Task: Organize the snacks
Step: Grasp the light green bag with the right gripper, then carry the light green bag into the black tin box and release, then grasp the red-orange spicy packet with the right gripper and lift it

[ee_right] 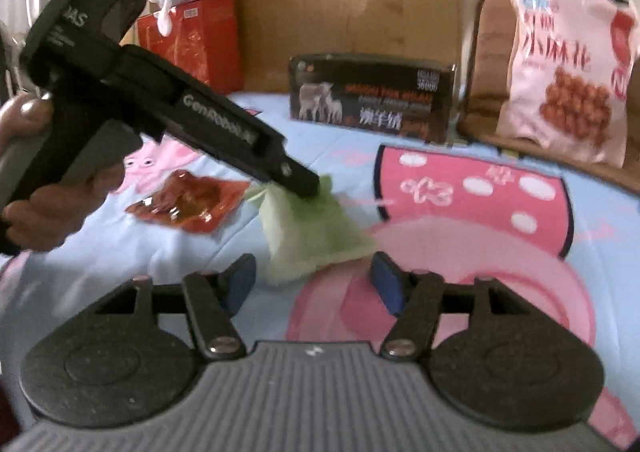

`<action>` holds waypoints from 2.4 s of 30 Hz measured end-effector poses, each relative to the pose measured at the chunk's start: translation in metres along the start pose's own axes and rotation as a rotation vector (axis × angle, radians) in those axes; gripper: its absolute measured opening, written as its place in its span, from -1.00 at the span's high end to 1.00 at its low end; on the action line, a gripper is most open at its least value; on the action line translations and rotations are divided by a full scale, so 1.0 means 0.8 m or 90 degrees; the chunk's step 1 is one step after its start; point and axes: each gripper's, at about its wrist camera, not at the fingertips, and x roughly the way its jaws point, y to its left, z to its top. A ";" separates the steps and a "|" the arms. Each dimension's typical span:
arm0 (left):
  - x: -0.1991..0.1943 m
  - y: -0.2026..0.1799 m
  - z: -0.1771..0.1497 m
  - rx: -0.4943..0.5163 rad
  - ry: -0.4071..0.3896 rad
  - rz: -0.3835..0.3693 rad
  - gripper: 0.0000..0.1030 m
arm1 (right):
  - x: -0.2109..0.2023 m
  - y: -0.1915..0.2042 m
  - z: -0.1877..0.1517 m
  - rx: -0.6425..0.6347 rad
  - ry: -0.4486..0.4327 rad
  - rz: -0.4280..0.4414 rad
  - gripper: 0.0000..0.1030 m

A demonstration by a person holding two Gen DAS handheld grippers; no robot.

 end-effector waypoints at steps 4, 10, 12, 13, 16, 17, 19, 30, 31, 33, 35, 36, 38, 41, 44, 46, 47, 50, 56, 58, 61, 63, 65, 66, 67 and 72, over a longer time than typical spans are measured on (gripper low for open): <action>-0.010 -0.001 0.012 0.001 -0.020 0.012 0.30 | 0.010 -0.007 0.013 0.005 -0.007 0.009 0.31; -0.033 0.000 0.066 0.009 -0.092 0.011 0.33 | 0.013 -0.024 0.049 0.002 -0.069 -0.003 0.37; -0.037 0.003 0.094 0.009 -0.116 0.018 0.32 | 0.017 -0.032 0.069 -0.004 -0.094 -0.011 0.38; -0.037 0.005 0.106 0.011 -0.127 0.019 0.32 | 0.020 -0.038 0.082 -0.008 -0.109 -0.017 0.38; -0.030 0.012 0.145 0.011 -0.150 0.025 0.33 | 0.040 -0.058 0.116 -0.012 -0.142 -0.034 0.38; -0.025 0.015 0.156 0.012 -0.156 0.030 0.33 | 0.047 -0.064 0.126 -0.010 -0.148 -0.041 0.39; -0.011 0.022 0.177 0.019 -0.170 0.052 0.33 | 0.066 -0.079 0.148 -0.006 -0.158 -0.056 0.38; 0.013 0.095 0.160 -0.052 -0.154 0.073 0.27 | 0.112 -0.133 0.145 0.075 -0.152 -0.095 0.23; 0.002 0.098 0.148 -0.051 -0.151 0.070 0.27 | 0.107 -0.133 0.147 0.081 -0.152 -0.081 0.23; -0.024 0.109 0.119 -0.065 -0.149 0.050 0.27 | 0.094 -0.132 0.146 0.102 -0.150 -0.036 0.23; -0.049 0.115 0.089 -0.080 -0.150 0.042 0.25 | 0.081 -0.128 0.137 0.125 -0.129 0.043 0.15; -0.061 0.119 0.069 -0.093 -0.147 0.040 0.21 | 0.078 -0.125 0.132 0.138 -0.108 0.088 0.07; -0.077 0.128 0.033 -0.125 -0.121 0.023 0.21 | 0.077 -0.114 0.114 0.164 -0.051 0.179 0.06; -0.090 0.140 -0.017 -0.175 -0.082 0.005 0.21 | 0.079 -0.090 0.085 0.189 0.023 0.252 0.06; -0.101 0.142 -0.056 -0.225 -0.066 -0.010 0.21 | 0.075 -0.066 0.061 0.197 0.065 0.281 0.09; -0.103 0.142 -0.076 -0.252 -0.060 -0.035 0.21 | 0.071 -0.052 0.052 0.192 0.078 0.283 0.15; -0.100 0.141 -0.085 -0.262 -0.055 -0.045 0.21 | 0.068 -0.048 0.049 0.195 0.083 0.287 0.19; -0.103 0.131 -0.098 -0.266 -0.094 -0.033 0.19 | 0.067 -0.037 0.044 0.230 0.089 0.310 0.27; -0.106 0.129 -0.104 -0.284 -0.111 -0.042 0.15 | 0.062 -0.032 0.035 0.304 0.082 0.300 0.37; -0.108 0.130 -0.111 -0.286 -0.114 -0.056 0.16 | 0.058 -0.046 0.025 0.369 0.076 0.349 0.54; -0.109 0.126 -0.115 -0.280 -0.121 -0.053 0.17 | 0.064 -0.065 0.007 0.502 0.079 0.460 0.65; -0.109 0.124 -0.117 -0.275 -0.124 -0.042 0.18 | 0.069 -0.063 0.002 0.521 0.095 0.467 0.65; -0.110 0.123 -0.118 -0.276 -0.126 -0.041 0.18 | 0.071 -0.054 0.003 0.496 0.122 0.422 0.64; -0.111 0.123 -0.118 -0.275 -0.126 -0.041 0.18 | 0.070 -0.048 0.005 0.470 0.127 0.394 0.80; -0.112 0.123 -0.119 -0.275 -0.125 -0.040 0.18 | 0.068 -0.042 0.008 0.447 0.127 0.378 0.81; -0.121 0.131 -0.121 -0.282 -0.115 -0.060 -0.11 | 0.070 -0.053 0.004 0.496 0.118 0.382 0.93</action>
